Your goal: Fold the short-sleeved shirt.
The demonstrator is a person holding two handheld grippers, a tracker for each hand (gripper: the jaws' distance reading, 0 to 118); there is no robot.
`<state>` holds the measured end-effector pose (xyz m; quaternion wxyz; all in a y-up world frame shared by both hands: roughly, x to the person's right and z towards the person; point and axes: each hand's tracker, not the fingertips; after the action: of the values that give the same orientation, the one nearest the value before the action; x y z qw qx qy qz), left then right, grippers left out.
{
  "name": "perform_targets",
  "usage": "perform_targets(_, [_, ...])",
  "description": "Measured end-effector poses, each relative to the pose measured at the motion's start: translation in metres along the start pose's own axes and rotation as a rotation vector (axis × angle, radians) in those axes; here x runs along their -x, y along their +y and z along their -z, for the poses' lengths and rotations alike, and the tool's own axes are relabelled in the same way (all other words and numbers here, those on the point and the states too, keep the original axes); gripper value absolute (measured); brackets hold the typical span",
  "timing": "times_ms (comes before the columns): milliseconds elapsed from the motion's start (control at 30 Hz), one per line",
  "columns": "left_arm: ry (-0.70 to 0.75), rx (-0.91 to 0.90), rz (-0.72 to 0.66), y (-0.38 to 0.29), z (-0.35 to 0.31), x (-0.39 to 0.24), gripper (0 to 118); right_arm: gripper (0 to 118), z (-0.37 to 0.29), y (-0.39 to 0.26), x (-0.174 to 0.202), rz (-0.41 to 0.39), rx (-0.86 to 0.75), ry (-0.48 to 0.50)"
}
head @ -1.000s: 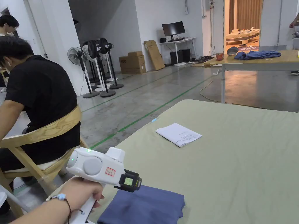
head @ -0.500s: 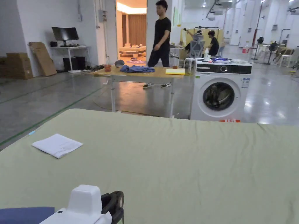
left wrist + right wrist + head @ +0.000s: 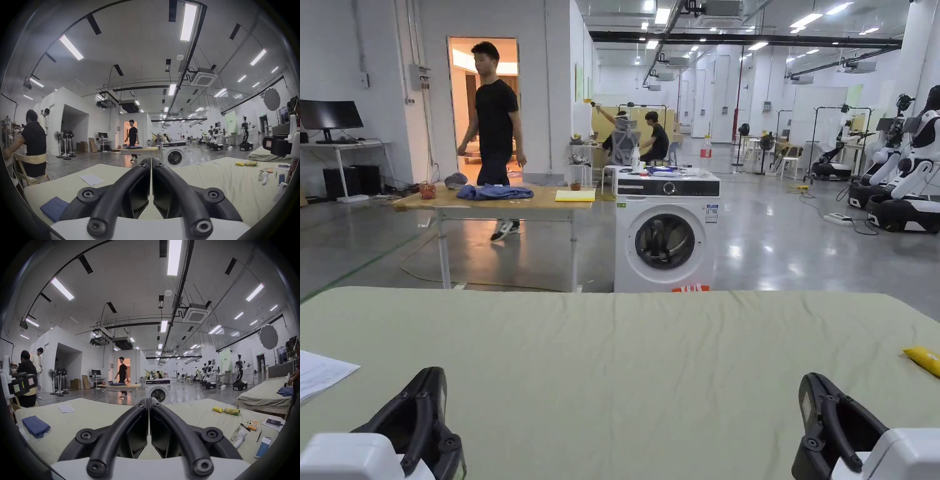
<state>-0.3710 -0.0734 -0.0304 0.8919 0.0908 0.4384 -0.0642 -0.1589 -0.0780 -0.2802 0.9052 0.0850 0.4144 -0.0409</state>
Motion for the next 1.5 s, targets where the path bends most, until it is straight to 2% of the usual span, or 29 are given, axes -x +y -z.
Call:
perform_targets(133, [0.037,0.101,-0.036,-0.014,-0.001,0.001,0,0,0.0,-0.019,-0.006,0.016,0.146,-0.025])
perform_targets(367, [0.05,0.085,-0.021,-0.011,-0.009,0.003,0,0,-0.005,-0.015,-0.016,0.033,0.139,-0.053])
perform_targets(400, [0.054,0.089,-0.017,-0.011,-0.01,0.002,0,4,-0.005,-0.014,-0.015,0.036,0.136,-0.051])
perform_targets(433, [0.058,0.094,-0.011,-0.011,-0.011,0.001,3,14,-0.006,-0.014,-0.015,0.036,0.131,-0.053])
perform_targets(467, [0.057,0.101,-0.003,-0.012,-0.011,0.0,8,33,-0.007,-0.012,-0.014,0.033,0.128,-0.05])
perform_targets(500, [0.055,0.105,0.003,-0.012,-0.011,-0.001,24,64,-0.008,-0.012,-0.013,0.027,0.127,-0.046])
perform_targets(533, [0.055,0.106,0.007,-0.014,-0.012,-0.002,45,86,-0.007,-0.011,-0.012,0.024,0.127,-0.038])
perform_targets(600, [0.04,0.102,0.01,-0.015,-0.012,-0.004,96,115,-0.008,-0.011,-0.011,0.019,0.129,-0.023])
perform_targets(633, [0.041,0.105,0.011,-0.015,-0.012,-0.005,103,116,-0.01,-0.01,-0.009,0.013,0.121,-0.02])
perform_targets(667, [0.034,0.105,0.009,-0.016,-0.012,-0.005,105,117,-0.011,-0.01,-0.008,-0.003,0.112,-0.02])
perform_targets(833, [0.033,0.091,0.002,-0.017,-0.012,-0.006,106,118,-0.015,-0.007,0.0,-0.079,0.081,-0.021])
perform_targets(1300, [0.028,0.105,-0.008,-0.015,-0.007,-0.007,106,118,-0.013,-0.014,-0.002,-0.041,0.124,-0.042])
perform_targets(1500, [0.01,0.119,-0.02,-0.018,-0.006,-0.006,106,118,-0.011,-0.019,0.0,-0.063,0.138,-0.042])
